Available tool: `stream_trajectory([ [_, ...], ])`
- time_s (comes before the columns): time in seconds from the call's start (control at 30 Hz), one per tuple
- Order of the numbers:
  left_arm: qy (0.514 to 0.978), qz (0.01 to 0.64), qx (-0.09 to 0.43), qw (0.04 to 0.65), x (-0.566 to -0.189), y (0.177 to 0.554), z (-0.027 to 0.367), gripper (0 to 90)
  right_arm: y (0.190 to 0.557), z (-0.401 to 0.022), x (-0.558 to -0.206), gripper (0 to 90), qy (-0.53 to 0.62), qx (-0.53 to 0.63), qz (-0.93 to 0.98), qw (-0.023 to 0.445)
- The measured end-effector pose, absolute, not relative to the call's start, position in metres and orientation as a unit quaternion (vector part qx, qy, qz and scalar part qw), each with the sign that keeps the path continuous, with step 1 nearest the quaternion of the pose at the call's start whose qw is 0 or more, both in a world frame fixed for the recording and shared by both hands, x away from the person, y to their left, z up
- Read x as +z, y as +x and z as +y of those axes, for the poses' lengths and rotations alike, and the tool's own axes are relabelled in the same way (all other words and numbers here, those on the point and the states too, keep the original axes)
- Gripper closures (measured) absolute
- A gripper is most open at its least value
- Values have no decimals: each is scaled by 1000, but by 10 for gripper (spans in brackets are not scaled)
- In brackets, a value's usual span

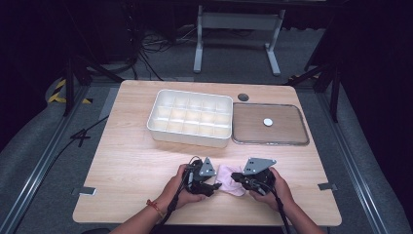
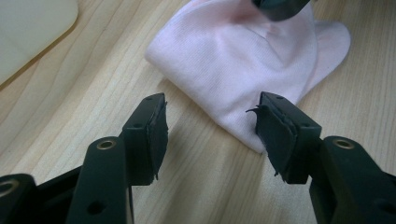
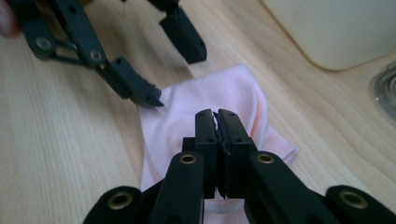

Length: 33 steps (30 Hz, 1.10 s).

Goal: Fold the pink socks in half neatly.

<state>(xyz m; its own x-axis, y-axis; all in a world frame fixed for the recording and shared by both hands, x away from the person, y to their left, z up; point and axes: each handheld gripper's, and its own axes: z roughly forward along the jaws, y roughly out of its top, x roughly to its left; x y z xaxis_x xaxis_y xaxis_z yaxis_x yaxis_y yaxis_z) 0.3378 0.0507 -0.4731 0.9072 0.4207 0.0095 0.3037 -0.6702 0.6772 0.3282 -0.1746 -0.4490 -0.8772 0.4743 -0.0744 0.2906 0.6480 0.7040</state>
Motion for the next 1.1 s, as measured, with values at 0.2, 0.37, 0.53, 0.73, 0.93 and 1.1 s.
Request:
stream_trajectory([
  [0.2, 898, 240, 46, 364, -475, 343, 55, 432, 331, -175, -465, 886, 217, 336, 909, 116],
  [0.37, 892, 261, 29, 368, -473, 343, 57, 428, 324, -168, -466, 889, 212, 329, 910, 140],
  [0.53, 892, 255, 29, 372, -475, 339, 50, 434, 324, -169, -467, 889, 215, 342, 906, 123],
  [0.73, 897, 240, 33, 369, -475, 338, 47, 493, 324, -170, -468, 889, 209, 346, 906, 123],
  [0.93, 895, 239, 11, 376, -475, 340, 47, 645, 324, -170, -468, 888, 206, 346, 907, 125],
  [1.1, 891, 244, 11, 383, -473, 341, 48, 744, 323, -170, -468, 888, 201, 344, 908, 129],
])
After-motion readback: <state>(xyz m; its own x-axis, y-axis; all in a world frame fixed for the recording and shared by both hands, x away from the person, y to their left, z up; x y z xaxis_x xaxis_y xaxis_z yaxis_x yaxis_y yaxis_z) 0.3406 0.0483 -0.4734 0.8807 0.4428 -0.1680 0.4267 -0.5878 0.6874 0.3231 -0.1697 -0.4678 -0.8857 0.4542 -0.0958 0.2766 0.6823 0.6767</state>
